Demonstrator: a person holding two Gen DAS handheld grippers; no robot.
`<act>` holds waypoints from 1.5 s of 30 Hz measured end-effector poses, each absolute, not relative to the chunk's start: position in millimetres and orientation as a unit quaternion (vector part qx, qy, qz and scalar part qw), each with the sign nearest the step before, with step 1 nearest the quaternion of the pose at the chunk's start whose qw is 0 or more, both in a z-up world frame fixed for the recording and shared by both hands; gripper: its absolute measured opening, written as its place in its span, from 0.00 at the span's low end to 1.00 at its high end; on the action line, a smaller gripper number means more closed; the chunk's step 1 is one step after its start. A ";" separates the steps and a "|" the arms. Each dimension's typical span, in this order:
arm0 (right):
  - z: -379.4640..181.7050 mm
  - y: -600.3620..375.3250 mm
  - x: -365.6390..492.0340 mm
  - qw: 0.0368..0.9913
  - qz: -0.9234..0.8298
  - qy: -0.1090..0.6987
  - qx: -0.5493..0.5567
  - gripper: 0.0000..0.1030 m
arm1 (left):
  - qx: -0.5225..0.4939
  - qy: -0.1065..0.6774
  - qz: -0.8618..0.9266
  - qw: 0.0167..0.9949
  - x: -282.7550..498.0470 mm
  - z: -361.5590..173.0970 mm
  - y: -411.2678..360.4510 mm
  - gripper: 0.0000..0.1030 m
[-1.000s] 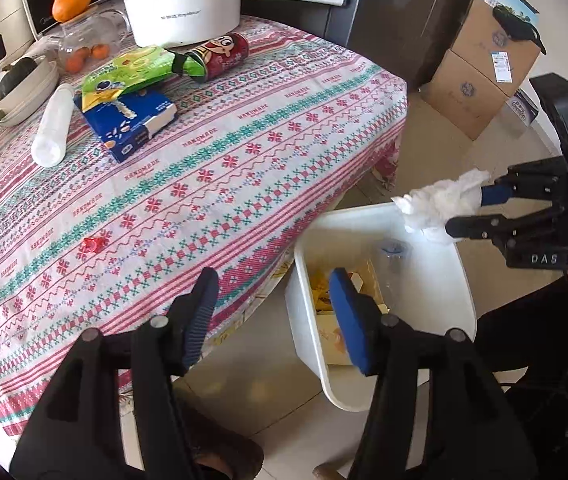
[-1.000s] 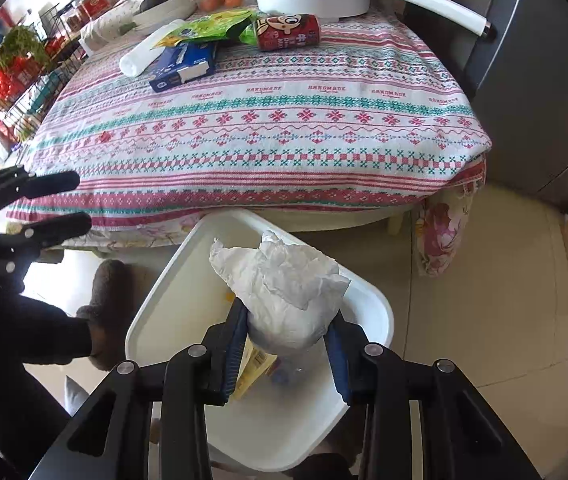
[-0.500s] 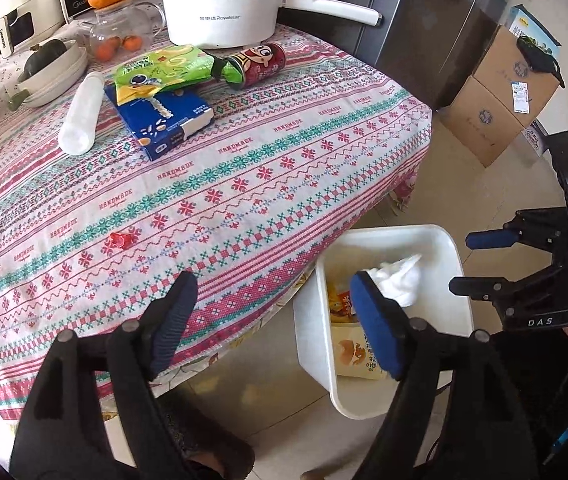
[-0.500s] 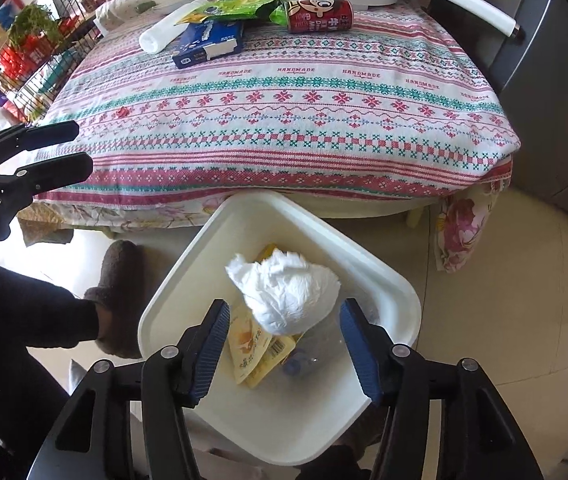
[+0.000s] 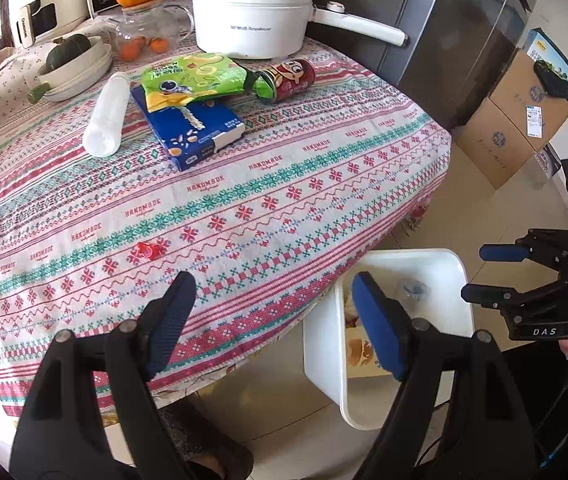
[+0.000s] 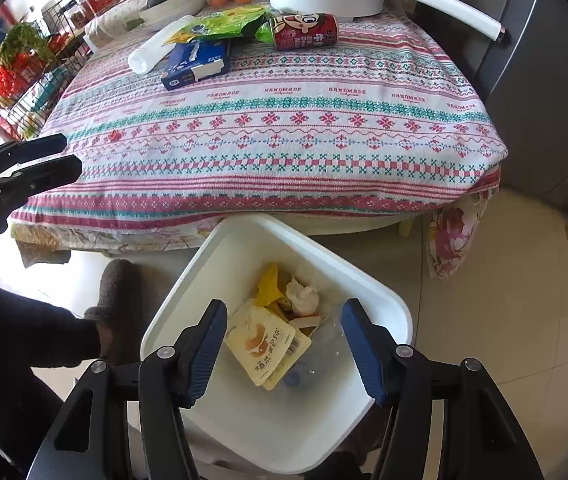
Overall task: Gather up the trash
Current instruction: 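Grasp blue biscuit box with left tool and lift it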
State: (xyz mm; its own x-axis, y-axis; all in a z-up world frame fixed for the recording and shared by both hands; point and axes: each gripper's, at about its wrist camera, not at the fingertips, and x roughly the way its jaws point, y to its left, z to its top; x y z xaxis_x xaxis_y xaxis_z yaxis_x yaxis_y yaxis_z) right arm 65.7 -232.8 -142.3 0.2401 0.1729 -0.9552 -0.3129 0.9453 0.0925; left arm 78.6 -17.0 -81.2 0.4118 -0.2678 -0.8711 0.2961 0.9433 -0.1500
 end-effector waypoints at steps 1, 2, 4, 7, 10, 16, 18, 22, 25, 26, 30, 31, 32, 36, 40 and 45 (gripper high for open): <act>-140.1 -232.4 67.9 0.788 0.153 0.594 -0.057 0.60 | 0.008 0.515 -0.163 0.842 81.7 -80.2 -13.0 0.78; -137.7 -231.7 70.5 0.790 0.150 0.591 -0.055 0.60 | 0.002 0.514 -0.158 0.843 85.2 -79.3 -9.0 0.78; -132.8 -229.2 75.9 0.795 0.146 0.587 -0.053 0.60 | -0.010 0.512 -0.147 0.846 93.2 -78.1 -0.7 0.78; -123.2 -222.3 84.6 0.802 0.143 0.577 -0.046 0.61 | -0.029 0.509 -0.122 0.851 109.3 -76.4 12.7 0.78; -112.0 -212.8 95.5 0.812 0.145 0.565 -0.037 0.74 | -0.059 0.507 -0.097 0.854 126.9 -74.9 26.3 0.78; -95.9 -196.3 117.6 0.832 0.134 0.538 -0.033 0.75 | -0.095 0.503 -0.045 0.858 163.0 -83.5 33.7 0.79; -95.0 -195.4 125.9 0.832 0.133 0.538 -0.021 0.75 | -0.100 0.501 -0.024 0.859 175.2 -89.8 28.5 0.84; -97.1 -200.4 136.0 0.831 0.124 0.542 -0.004 0.75 | -0.122 0.491 0.023 0.862 197.6 -102.3 11.2 0.99; -100.1 -209.5 139.9 0.829 0.115 0.547 0.007 0.75 | -0.105 0.504 0.041 0.857 214.2 -116.3 -11.2 0.99; -101.2 -213.5 140.9 0.829 0.113 0.548 0.012 0.75 | -0.095 0.507 0.046 0.855 218.9 -120.9 -18.3 0.99; -105.9 -230.5 143.6 0.827 0.097 0.553 0.021 0.75 | -0.083 0.519 0.076 0.847 238.1 -138.6 -36.7 0.99; -107.0 -234.3 144.7 0.827 0.093 0.554 0.020 0.75 | -0.087 0.521 0.083 0.845 242.6 -142.7 -38.5 0.99; -108.3 -237.9 145.7 0.827 0.088 0.555 0.018 0.75 | -0.091 0.524 0.087 0.842 246.8 -146.5 -39.3 0.99; -112.8 -251.0 149.8 0.826 0.075 0.559 0.019 0.75 | -0.096 0.534 0.105 0.833 262.4 -159.1 -42.1 0.99; -113.7 -261.3 151.9 0.825 0.067 0.561 0.028 0.75 | -0.090 0.542 0.119 0.827 272.9 -169.9 -38.7 0.99; -113.9 -268.6 154.4 0.826 0.056 0.559 0.035 0.75 | -0.082 0.558 0.111 0.818 271.8 -179.3 -34.6 0.90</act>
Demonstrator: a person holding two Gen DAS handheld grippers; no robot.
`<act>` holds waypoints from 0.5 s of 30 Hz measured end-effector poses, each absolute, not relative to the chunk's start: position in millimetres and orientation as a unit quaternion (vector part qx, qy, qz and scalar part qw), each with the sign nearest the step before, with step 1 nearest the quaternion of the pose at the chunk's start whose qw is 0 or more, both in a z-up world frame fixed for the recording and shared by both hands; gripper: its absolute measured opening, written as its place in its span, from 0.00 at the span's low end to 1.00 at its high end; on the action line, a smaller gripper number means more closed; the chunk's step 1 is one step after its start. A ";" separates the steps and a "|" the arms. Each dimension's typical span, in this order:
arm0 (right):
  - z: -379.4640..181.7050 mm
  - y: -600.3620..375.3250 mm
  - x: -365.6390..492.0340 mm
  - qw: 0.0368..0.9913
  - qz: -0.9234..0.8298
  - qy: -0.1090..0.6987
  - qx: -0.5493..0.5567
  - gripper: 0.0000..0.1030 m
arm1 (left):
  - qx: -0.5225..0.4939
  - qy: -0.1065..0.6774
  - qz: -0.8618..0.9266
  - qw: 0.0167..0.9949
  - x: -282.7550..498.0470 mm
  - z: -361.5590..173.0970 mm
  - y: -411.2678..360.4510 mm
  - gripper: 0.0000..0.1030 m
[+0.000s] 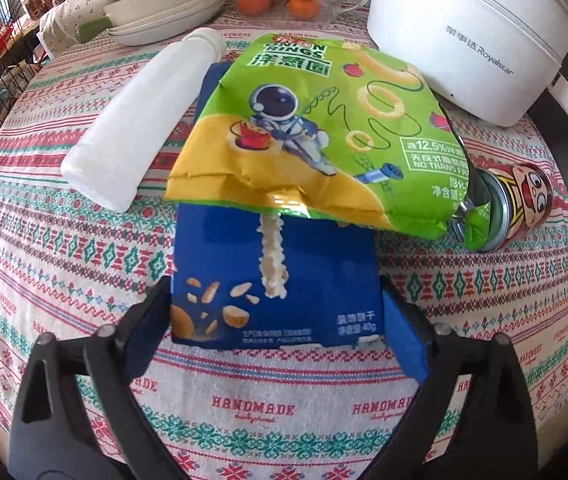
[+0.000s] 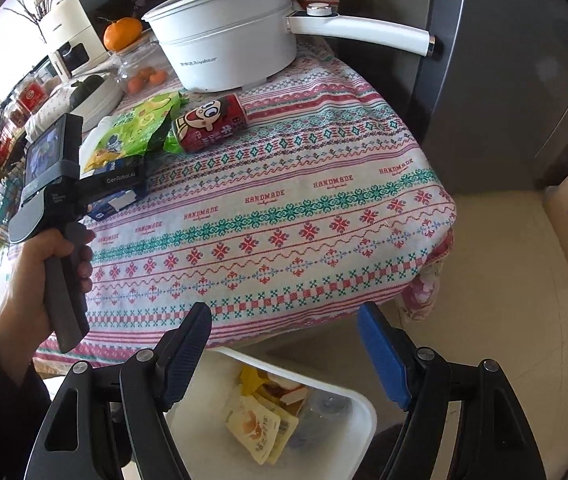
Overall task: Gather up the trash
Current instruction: 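Grasp blue biscuit box with left tool and lift it, then grasp red cartoon can with right tool while left tool holds biscuit box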
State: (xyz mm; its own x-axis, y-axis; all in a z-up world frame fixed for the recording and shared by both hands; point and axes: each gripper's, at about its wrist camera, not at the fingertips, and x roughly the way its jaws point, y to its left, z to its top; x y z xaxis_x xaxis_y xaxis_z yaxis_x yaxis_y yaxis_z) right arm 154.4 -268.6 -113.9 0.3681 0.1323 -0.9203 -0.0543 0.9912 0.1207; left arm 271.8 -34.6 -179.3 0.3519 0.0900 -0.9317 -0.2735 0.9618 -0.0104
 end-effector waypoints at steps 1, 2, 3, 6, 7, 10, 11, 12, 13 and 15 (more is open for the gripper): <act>-113.9 -269.1 155.2 0.827 0.055 0.559 0.036 0.75 | -0.079 0.560 0.106 0.818 269.1 -178.2 -33.3 0.90; -114.0 -269.1 156.5 0.827 0.054 0.558 0.036 0.75 | -0.077 0.563 0.100 0.817 266.6 -177.4 -31.7 0.90; -114.1 -268.4 158.0 0.828 0.052 0.557 0.035 0.75 | -0.076 0.566 0.094 0.816 263.8 -177.0 -29.5 0.89; -115.1 -263.8 163.7 0.831 0.052 0.553 0.033 0.75 | -0.080 0.577 0.074 0.810 251.6 -173.3 -19.2 0.89; -115.5 -261.3 166.4 0.832 0.053 0.551 0.032 0.75 | -0.082 0.580 0.067 0.807 245.8 -171.5 -15.6 0.89; -118.5 -251.5 179.0 0.836 0.060 0.545 0.025 0.75 | -0.077 0.593 0.042 0.801 219.1 -163.8 -3.5 0.89; -120.0 -246.7 184.8 0.837 0.061 0.544 0.019 0.75 | -0.072 0.595 0.032 0.800 211.4 -160.5 -0.6 0.89; -122.2 -241.2 193.2 0.836 0.063 0.545 0.013 0.75 | -0.068 0.596 0.020 0.800 203.0 -155.7 -0.6 0.89; -123.5 -238.1 199.3 0.835 0.065 0.546 0.012 0.75 | -0.064 0.595 0.006 0.801 192.2 -149.3 -2.2 0.89; -127.7 -232.0 217.0 0.834 0.067 0.547 0.025 0.75 | -0.053 0.588 -0.009 0.807 174.9 -139.8 4.1 0.89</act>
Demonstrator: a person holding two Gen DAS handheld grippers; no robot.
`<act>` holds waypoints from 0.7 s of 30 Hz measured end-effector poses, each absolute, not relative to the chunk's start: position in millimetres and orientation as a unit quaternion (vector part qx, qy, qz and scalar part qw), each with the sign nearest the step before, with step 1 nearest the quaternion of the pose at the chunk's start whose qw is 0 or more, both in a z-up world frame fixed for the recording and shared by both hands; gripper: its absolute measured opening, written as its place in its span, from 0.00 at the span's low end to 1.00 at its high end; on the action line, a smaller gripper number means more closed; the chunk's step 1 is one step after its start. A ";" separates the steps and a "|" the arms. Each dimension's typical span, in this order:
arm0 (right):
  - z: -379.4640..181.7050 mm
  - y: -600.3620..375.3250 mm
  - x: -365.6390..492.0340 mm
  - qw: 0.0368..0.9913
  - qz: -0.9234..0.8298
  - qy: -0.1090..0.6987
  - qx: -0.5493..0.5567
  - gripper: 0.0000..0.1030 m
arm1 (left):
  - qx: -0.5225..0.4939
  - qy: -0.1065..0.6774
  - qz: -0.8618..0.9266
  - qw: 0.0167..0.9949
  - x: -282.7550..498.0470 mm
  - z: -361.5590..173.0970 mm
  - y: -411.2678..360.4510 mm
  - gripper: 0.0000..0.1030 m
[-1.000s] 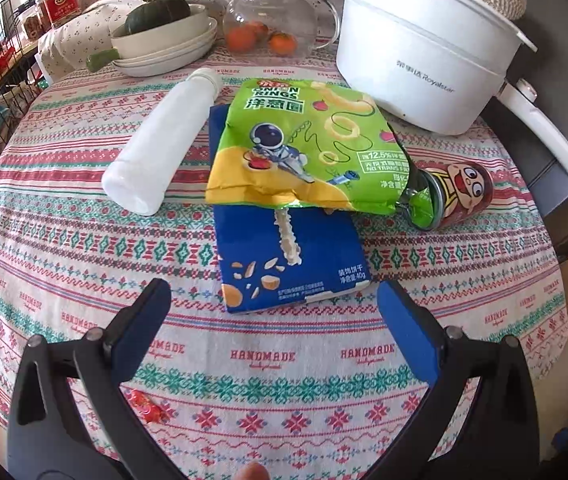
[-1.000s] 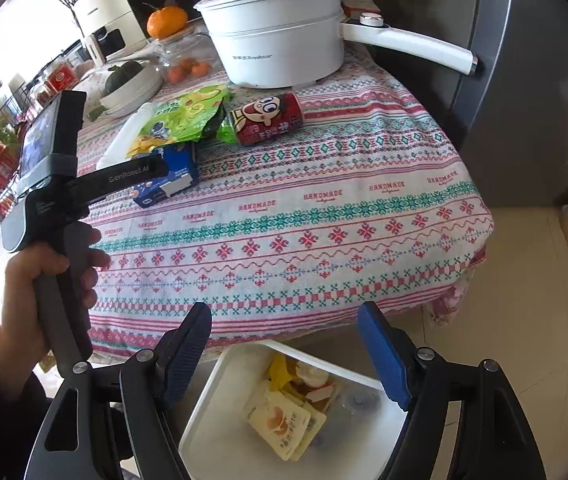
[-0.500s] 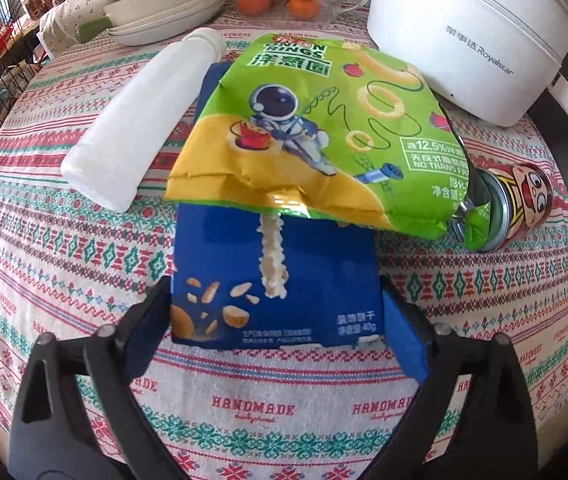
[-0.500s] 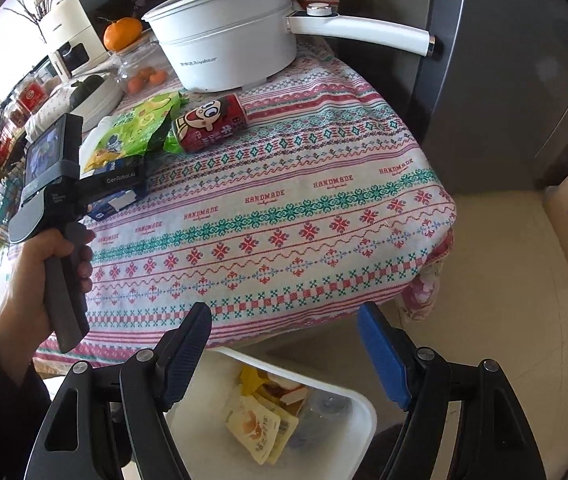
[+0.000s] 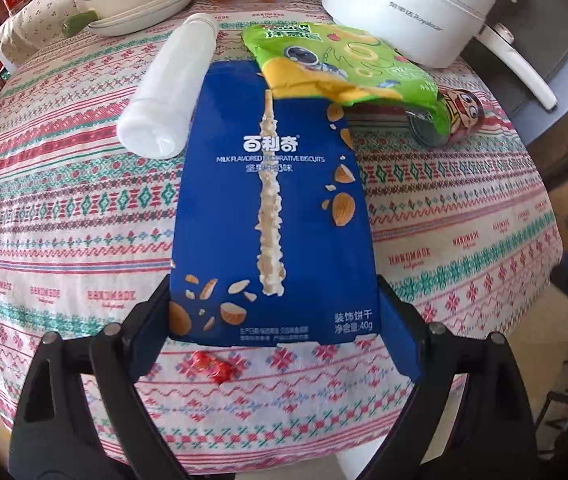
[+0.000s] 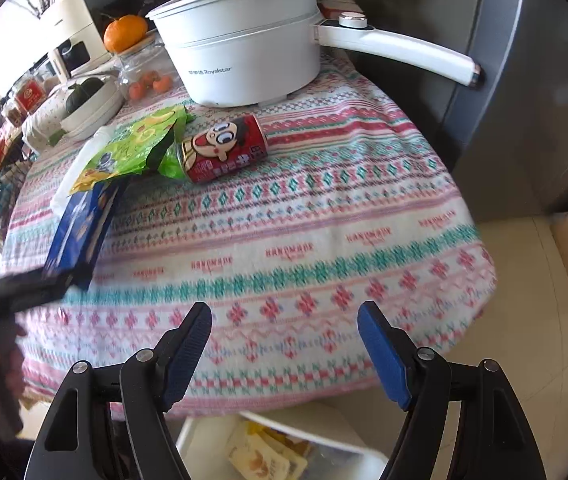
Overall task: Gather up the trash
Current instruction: 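Grasp red cartoon can with right tool while left tool holds biscuit box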
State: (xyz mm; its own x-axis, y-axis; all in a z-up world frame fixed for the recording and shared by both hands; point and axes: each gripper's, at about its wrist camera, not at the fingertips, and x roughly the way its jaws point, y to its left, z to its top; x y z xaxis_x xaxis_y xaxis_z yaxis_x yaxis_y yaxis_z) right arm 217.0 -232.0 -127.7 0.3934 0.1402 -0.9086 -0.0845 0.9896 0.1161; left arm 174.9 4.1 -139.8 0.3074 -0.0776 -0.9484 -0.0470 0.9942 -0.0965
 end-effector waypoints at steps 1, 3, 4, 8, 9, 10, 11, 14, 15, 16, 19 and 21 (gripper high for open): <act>-129.7 -228.9 224.3 0.834 0.068 0.546 0.031 0.75 | -0.044 0.584 -0.012 0.810 165.0 -136.0 8.9 0.89; -133.3 -219.1 242.6 0.839 0.078 0.537 0.034 0.79 | -0.029 0.578 -0.018 0.815 146.5 -130.4 13.4 0.89; -135.2 -214.2 249.8 0.842 0.081 0.532 0.027 0.82 | -0.025 0.576 -0.019 0.817 137.6 -128.0 15.3 0.89; -146.1 -189.5 278.6 0.862 0.101 0.497 -0.026 0.83 | -0.037 0.570 -0.034 0.820 115.1 -116.1 31.6 0.89; -151.4 -182.7 286.0 0.864 0.105 0.490 -0.041 0.83 | -0.041 0.567 -0.038 0.822 111.1 -112.7 34.6 0.89; -155.2 -177.8 291.6 0.864 0.111 0.489 -0.050 0.83 | -0.043 0.565 -0.041 0.823 107.8 -109.3 36.9 0.89; -159.7 -172.7 297.1 0.863 0.117 0.488 -0.059 0.83 | -0.043 0.565 -0.044 0.823 104.5 -106.0 38.6 0.89; -169.3 -159.6 309.0 0.862 0.125 0.483 -0.090 0.83 | -0.044 0.563 -0.048 0.824 94.7 -98.8 44.2 0.89; -171.1 -155.3 312.6 0.863 0.128 0.478 -0.101 0.83 | -0.043 0.561 -0.049 0.825 91.2 -96.5 45.3 0.89; -172.2 -153.0 316.5 0.863 0.132 0.476 -0.106 0.83 | -0.043 0.559 -0.049 0.827 90.0 -94.5 45.3 0.89; -175.3 -146.1 326.3 0.862 0.148 0.473 -0.104 0.84 | -0.045 0.555 -0.055 0.829 84.2 -89.1 45.8 0.89; -177.6 -141.0 332.1 0.862 0.156 0.472 -0.101 0.84 | -0.046 0.556 -0.060 0.828 87.1 -86.3 44.7 0.89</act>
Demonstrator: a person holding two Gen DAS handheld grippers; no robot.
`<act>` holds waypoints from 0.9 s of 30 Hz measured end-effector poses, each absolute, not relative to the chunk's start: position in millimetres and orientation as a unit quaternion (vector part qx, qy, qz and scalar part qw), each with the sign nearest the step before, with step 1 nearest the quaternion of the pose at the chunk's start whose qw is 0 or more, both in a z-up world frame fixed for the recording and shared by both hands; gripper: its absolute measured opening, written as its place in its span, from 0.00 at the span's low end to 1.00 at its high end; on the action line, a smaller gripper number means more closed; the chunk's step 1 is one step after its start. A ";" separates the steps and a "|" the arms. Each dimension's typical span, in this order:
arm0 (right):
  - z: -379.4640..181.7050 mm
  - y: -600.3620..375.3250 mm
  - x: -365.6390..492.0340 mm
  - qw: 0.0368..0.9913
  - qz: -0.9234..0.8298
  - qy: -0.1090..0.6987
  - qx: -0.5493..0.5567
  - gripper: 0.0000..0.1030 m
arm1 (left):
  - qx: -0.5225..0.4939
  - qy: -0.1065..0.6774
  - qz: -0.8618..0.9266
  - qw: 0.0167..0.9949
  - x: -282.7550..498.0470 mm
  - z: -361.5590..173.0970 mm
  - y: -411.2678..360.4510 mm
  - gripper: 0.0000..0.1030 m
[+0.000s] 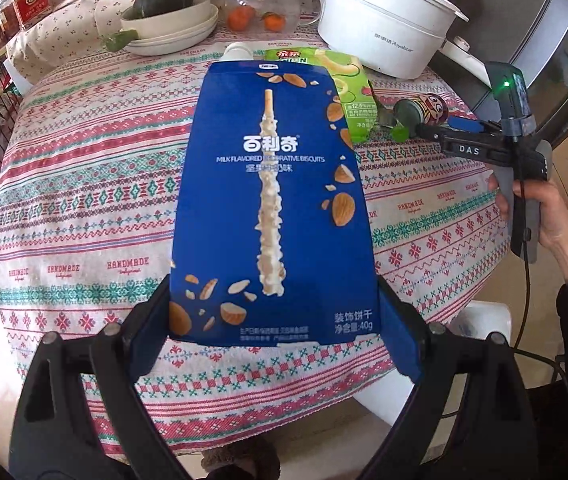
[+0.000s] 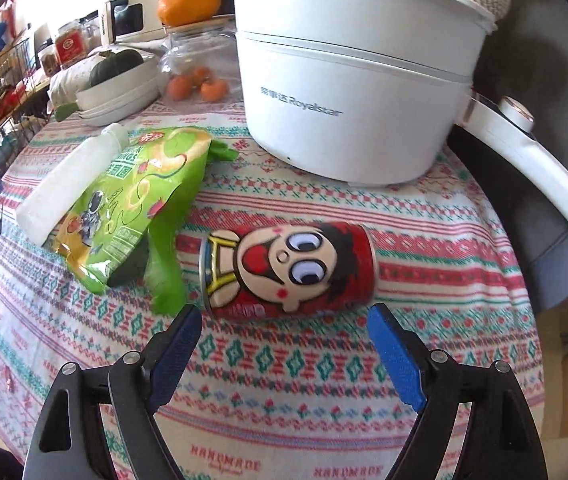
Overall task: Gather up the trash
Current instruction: 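Grasp red cartoon can with right tool while left tool holds biscuit box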
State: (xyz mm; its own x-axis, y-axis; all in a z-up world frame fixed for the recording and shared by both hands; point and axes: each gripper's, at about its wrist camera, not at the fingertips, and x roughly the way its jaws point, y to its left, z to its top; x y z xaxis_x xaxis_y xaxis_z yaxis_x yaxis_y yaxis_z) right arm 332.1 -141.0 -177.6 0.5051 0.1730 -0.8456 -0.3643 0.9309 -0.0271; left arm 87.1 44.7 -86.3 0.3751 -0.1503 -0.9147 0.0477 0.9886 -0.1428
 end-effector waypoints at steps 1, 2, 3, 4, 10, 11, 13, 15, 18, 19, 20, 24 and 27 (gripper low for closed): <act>-179.3 -138.3 334.7 0.861 0.156 0.473 -0.103 0.85 | -0.045 0.556 -0.062 0.827 89.1 -86.1 41.9 0.89; -180.9 -135.5 337.2 0.860 0.155 0.474 -0.105 0.85 | -0.045 0.556 -0.063 0.828 87.8 -85.6 40.3 0.89; -182.6 -133.3 339.8 0.860 0.154 0.475 -0.106 0.85 | -0.044 0.556 -0.065 0.828 86.1 -84.7 39.1 0.89; -183.7 -131.9 341.2 0.859 0.154 0.476 -0.106 0.85 | -0.042 0.555 -0.066 0.828 85.5 -84.0 37.7 0.89; -184.6 -129.3 345.2 0.856 0.159 0.480 -0.110 0.85 | -0.038 0.549 -0.067 0.832 86.9 -82.6 30.5 0.89; -183.6 -130.9 345.5 0.855 0.164 0.480 -0.107 0.85 | -0.039 0.549 -0.068 0.832 87.2 -82.1 30.1 0.89; -181.0 -134.7 345.3 0.855 0.171 0.478 -0.108 0.86 | -0.040 0.548 -0.069 0.833 87.2 -81.1 31.0 0.89; -178.0 -139.1 343.8 0.856 0.180 0.471 -0.111 0.88 | -0.042 0.548 -0.070 0.832 87.8 -80.9 31.5 0.89; -175.3 -145.0 344.9 0.860 0.188 0.460 -0.114 0.91 | -0.046 0.550 -0.071 0.831 89.0 -81.6 31.7 0.89; -175.1 -145.8 346.3 0.861 0.190 0.459 -0.112 0.91 | -0.046 0.551 -0.071 0.830 89.5 -82.2 31.3 0.89; -175.8 -146.2 348.6 0.860 0.192 0.459 -0.110 0.91 | -0.047 0.551 -0.071 0.830 90.0 -82.6 30.9 0.89; -178.2 -144.6 355.9 0.860 0.197 0.458 -0.106 0.91 | -0.047 0.552 -0.073 0.829 91.8 -83.4 29.8 0.89; -181.9 -140.3 362.4 0.859 0.198 0.460 -0.108 0.91 | -0.048 0.551 -0.074 0.830 91.8 -83.5 29.6 0.89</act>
